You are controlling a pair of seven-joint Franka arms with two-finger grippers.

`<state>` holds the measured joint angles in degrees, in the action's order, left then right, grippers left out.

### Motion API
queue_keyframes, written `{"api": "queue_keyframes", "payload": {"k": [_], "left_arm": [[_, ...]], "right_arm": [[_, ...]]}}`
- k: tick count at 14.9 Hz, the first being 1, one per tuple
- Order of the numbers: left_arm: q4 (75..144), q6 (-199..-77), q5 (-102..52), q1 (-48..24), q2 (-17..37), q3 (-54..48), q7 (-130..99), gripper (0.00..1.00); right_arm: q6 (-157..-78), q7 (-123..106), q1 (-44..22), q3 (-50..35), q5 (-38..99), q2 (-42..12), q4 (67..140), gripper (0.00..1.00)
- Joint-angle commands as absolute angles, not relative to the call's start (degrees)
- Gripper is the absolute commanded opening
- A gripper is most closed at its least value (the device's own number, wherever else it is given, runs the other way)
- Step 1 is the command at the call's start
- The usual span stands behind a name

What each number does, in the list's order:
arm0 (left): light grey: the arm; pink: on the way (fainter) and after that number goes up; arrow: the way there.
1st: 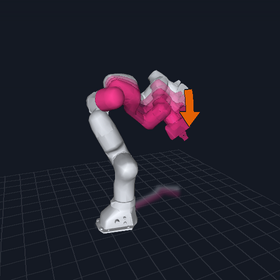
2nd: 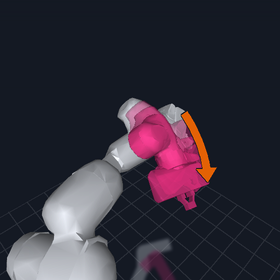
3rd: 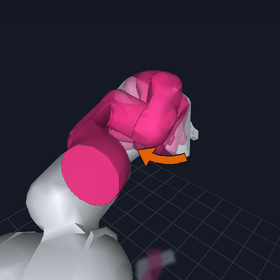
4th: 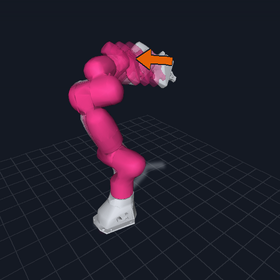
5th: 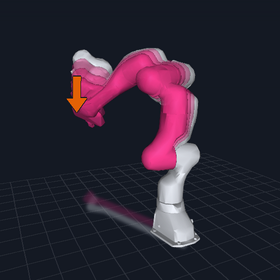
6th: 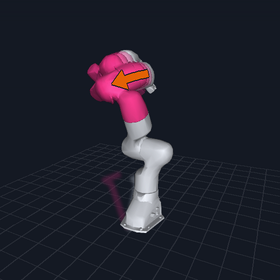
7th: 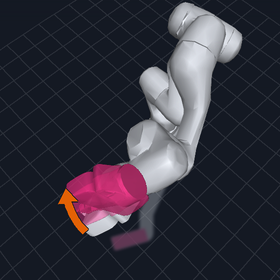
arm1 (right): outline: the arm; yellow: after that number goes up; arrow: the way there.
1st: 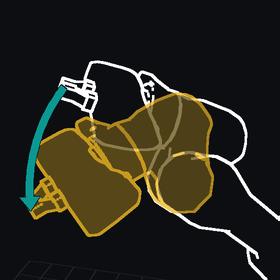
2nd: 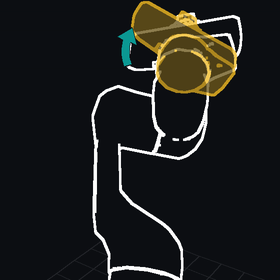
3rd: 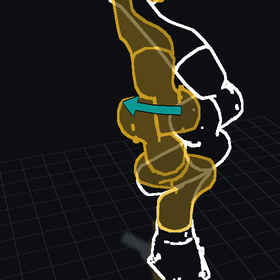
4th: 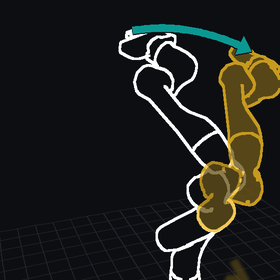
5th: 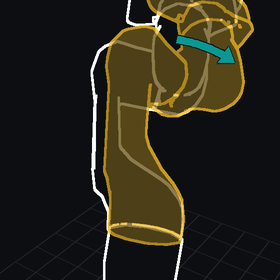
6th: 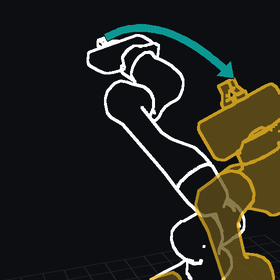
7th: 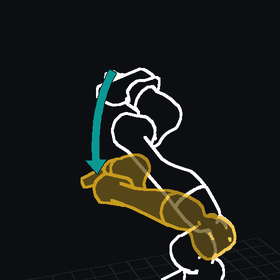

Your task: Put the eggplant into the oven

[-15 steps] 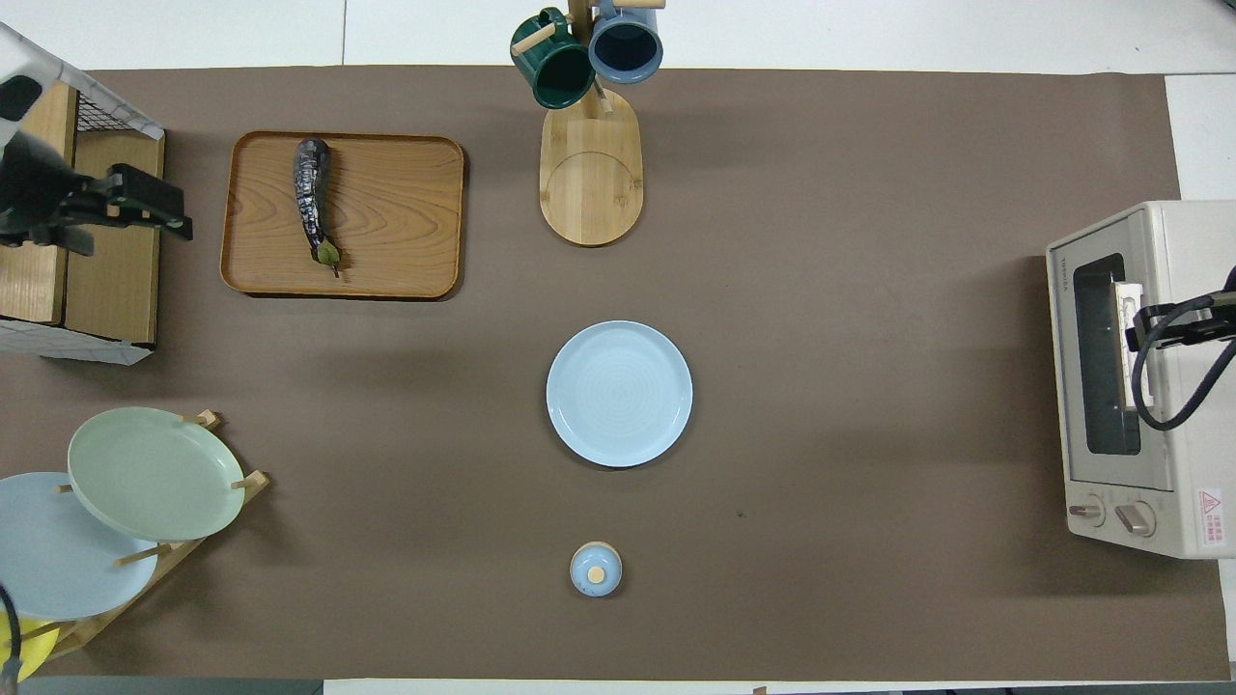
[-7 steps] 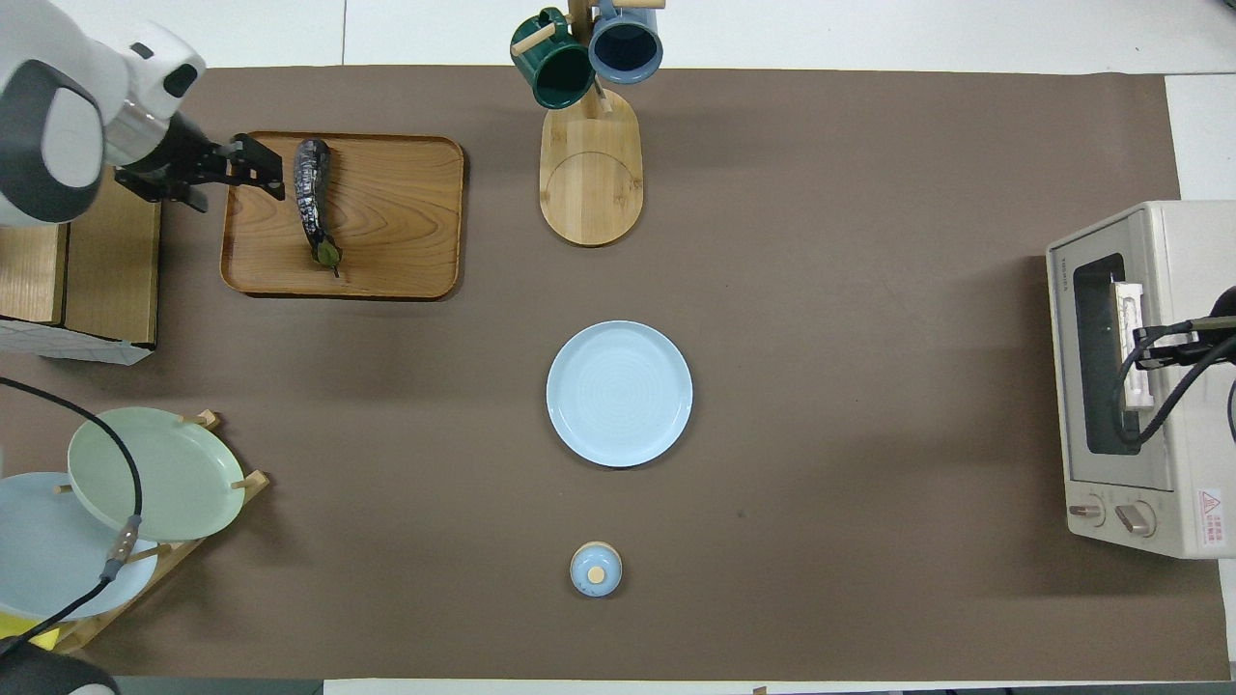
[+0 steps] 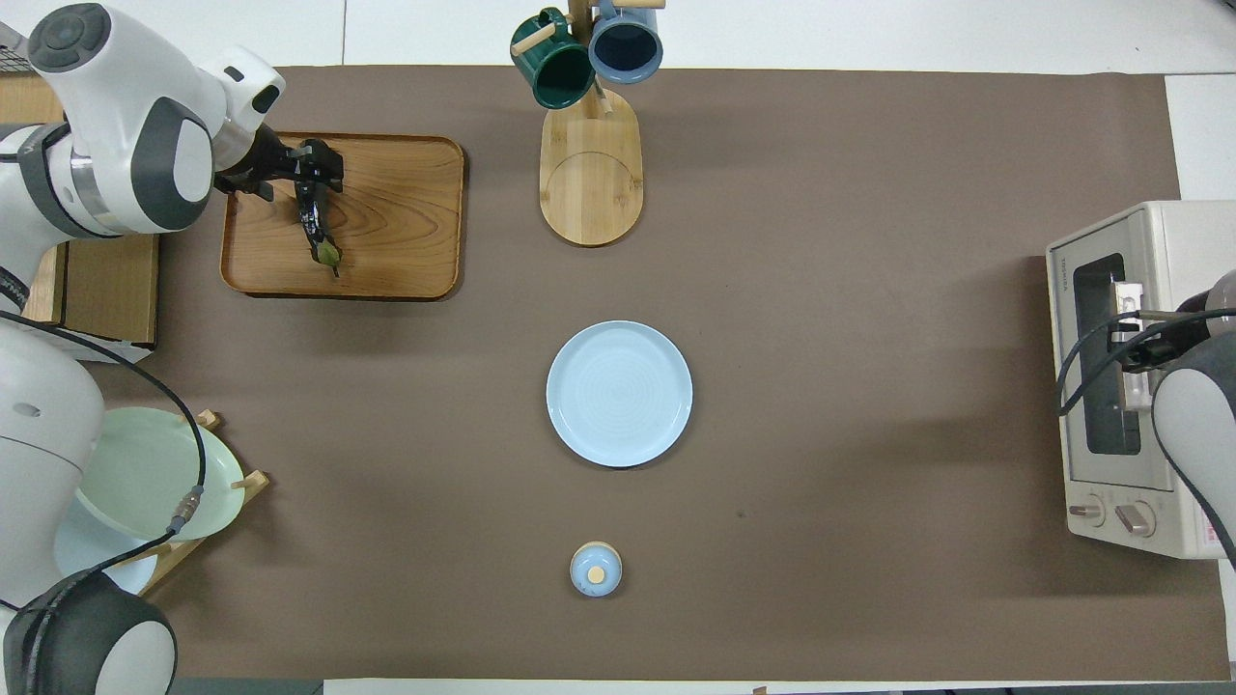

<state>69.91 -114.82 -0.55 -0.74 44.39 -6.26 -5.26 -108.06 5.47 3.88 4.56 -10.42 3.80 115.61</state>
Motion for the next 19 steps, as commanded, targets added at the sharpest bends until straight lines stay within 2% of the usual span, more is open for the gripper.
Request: {"api": "queue_keyframes", "payload": {"k": [1,4,6,7,11,12,15,19], "left_arm": [[68.9,-115.5,1.8,-1.1,45.2,-5.9,-5.0,1.0],[68.9,-115.3,2.9,-1.1,45.1,-6.0,-4.9,0.93],[69.0,-115.9,3.2,-1.1,45.1,-6.0,-4.8,0.85],[69.1,-115.9,3.2,-1.5,45.1,-6.0,-4.8,0.75],[69.1,-115.7,2.6,-1.7,45.0,-6.1,-4.9,0.06],[69.1,-115.7,2.5,-1.9,44.8,-6.1,-5.0,0.0],[69.1,-115.2,2.5,-2.1,44.0,-6.1,-4.9,0.0],[70.7,-110.7,-2.1,-3.3,38.0,-6.2,-6.4,0.0]], "right_arm": [[-110.6,6.2,5.1,4.2,-11.5,4.2,117.3,0.0],[-111.6,6.0,5.5,4.1,-11.4,4.0,118.5,0.0],[-111.7,6.2,4.8,4.0,-10.4,4.0,119.4,0.0],[-112.3,6.7,3.5,3.9,-9.0,4.0,120.1,0.0],[-120.5,8.4,-1.2,3.9,-3.7,1.7,123.8,0.0],[-122.0,9.3,-2.4,3.9,-3.3,0.8,124.2,0.0],[-129.8,10.0,-2.7,3.9,-3.3,-2.3,126.4,0.0],[-134.9,10.0,-2.7,3.8,-1.9,-6.3,127.3,0.0]]}}
